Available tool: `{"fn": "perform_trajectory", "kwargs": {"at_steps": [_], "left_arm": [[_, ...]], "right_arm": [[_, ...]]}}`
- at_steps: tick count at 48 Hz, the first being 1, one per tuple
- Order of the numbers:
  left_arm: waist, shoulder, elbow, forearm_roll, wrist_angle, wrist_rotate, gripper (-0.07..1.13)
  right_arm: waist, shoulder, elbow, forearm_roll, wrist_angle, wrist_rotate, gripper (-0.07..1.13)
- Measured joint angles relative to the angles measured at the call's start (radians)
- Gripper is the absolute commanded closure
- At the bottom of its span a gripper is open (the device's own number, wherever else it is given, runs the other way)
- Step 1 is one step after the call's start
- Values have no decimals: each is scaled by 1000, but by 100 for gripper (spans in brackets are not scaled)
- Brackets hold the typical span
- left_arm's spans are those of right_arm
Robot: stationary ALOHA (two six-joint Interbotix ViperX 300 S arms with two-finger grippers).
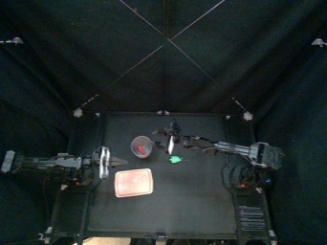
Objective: Pick the red chile then place it in the grey bowl
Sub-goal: Drop red chile in the grey bowl and return to neutral
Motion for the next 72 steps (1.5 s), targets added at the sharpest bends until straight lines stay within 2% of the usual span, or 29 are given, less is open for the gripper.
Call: {"fn": "perform_trajectory", "kwargs": {"at_steps": [14, 27, 34, 44, 54, 72], "left_arm": [[0, -8, 2, 2, 15, 0, 109], [3, -12, 2, 2, 23, 0, 109], [6, -12, 5, 2, 23, 0, 109], [12, -12, 12, 2, 25, 0, 109], [17, -12, 14, 2, 25, 0, 109], [18, -14, 14, 0, 25, 0, 109]], "right_arm": [[49, -413, 341, -52, -17, -2, 13], [166, -839, 591, -67, -2, -3, 13], [222, -1011, 690, -80, 80, -2, 13], [298, -1043, 726, -81, 215, 0, 13], [390, -1006, 686, -89, 250, -3, 13], [407, -1002, 652, -120, 288, -5, 13]]}}
